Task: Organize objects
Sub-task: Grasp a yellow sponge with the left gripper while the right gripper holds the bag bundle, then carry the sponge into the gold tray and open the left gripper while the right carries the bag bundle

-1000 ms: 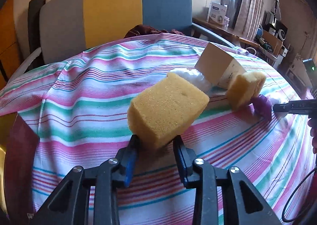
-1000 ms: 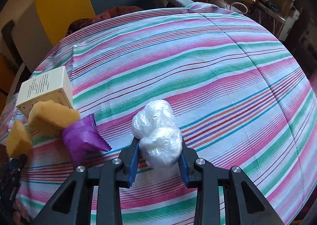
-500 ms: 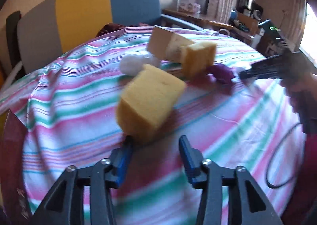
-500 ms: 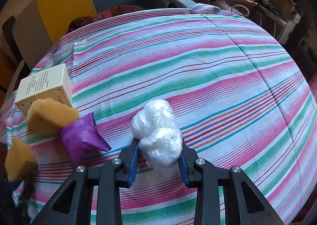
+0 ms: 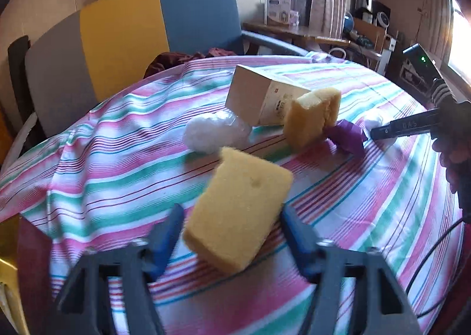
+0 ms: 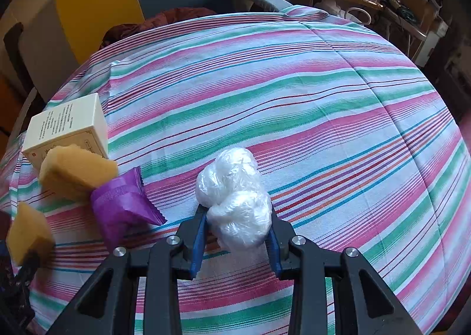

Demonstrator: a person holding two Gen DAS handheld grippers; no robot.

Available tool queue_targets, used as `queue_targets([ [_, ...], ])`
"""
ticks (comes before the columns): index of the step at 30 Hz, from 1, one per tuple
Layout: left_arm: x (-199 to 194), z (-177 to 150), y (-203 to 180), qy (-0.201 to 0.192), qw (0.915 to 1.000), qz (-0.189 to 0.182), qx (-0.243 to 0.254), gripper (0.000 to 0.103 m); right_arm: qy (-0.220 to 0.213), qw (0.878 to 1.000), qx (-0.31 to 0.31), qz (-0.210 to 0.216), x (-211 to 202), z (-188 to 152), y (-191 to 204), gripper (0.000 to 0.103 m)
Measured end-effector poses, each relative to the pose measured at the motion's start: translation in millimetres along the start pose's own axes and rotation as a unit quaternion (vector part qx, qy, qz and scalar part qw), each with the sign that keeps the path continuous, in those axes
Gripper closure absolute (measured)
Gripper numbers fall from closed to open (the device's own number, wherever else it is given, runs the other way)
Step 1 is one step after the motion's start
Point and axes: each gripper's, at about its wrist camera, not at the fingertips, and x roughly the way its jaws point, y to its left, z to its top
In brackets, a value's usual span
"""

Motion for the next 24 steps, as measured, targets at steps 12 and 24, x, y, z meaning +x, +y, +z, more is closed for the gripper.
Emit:
queue_targets([
  [12, -6.9, -29.4, 15.7, -0.004, 0.9984, -0.006, -0.056, 0.061, -0.063, 0.998, 0.007, 0.023, -24.8, 6.3, 4.2, 0.071],
  [24, -49.1, -56.9, 13.5, -0.057, 0.9963, 0.012, -0.063, 0.063, -0.162, 0.981, -0.099, 0.036, -63.9, 0.9, 55.5, 0.071],
])
